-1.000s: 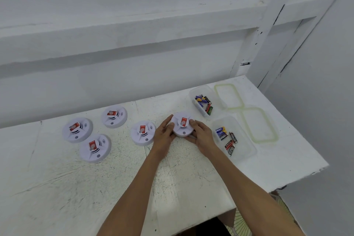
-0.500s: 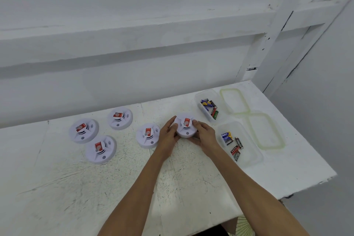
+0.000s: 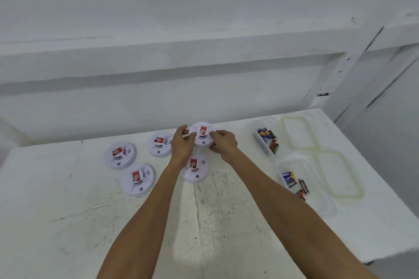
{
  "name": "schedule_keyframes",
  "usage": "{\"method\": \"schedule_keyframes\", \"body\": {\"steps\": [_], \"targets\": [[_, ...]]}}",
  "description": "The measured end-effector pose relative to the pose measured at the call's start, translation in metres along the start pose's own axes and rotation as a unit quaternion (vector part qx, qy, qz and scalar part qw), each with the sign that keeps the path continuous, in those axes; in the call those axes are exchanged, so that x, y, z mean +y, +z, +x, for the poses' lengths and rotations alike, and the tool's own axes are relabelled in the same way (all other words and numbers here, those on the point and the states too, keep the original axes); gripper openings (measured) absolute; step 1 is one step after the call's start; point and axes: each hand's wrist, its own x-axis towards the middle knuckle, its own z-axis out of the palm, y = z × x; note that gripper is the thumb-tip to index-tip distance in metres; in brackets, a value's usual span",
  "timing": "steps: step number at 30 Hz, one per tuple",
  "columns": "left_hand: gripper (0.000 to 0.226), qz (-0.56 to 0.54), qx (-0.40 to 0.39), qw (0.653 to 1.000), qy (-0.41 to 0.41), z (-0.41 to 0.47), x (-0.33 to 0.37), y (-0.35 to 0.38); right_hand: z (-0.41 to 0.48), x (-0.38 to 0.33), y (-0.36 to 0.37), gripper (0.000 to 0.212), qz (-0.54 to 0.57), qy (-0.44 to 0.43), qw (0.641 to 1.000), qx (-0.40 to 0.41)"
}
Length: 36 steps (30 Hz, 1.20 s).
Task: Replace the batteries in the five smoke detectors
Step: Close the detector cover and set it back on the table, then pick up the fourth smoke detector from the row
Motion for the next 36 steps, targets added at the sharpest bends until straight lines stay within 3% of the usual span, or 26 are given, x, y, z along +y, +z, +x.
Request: {"method": "schedule_keyframes", "body": {"steps": [6, 16, 19, 21, 23, 29, 36], "targets": [[0.022, 0.024, -0.013, 1.0, -0.013, -0.005, -0.01, -0.007, 0.008, 0.003, 0.024, 0.022, -0.135, -0.045, 0.987, 0.079], [0.023, 0.056, -0.044, 0.997, 0.013, -0.005, -0.018, -0.012, 0.005, 0.006, 0.028, 0.024, -0.286, -0.084, 0.954, 0.04], [0.021, 0.065, -0.039, 0.997, 0.007, -0.006, -0.017, -0.013, -0.004, 0.002, 0.034, 0.011, -0.271, -0.113, 0.955, 0.045], [0.036, 0.068, -0.028, 0.997, 0.011, -0.007, -0.011, -0.019, -0.014, -0.001, 0.041, 0.031, -0.264, -0.154, 0.95, 0.062], [0.049, 0.062, -0.009, 0.998, 0.019, -0.008, -0.005, -0.029, -0.022, -0.004, 0.049, 0.03, -0.259, -0.207, 0.942, 0.044], [0.042, 0.035, 0.01, 0.997, 0.068, -0.017, 0.002, -0.08, -0.05, -0.006, 0.072, 0.022, -0.256, -0.292, 0.92, -0.059], [0.037, 0.097, 0.016, 0.994, 0.055, -0.035, -0.018, -0.143, -0.079, 0.011, 0.108, 0.031, -0.349, -0.343, 0.852, -0.185]]}}
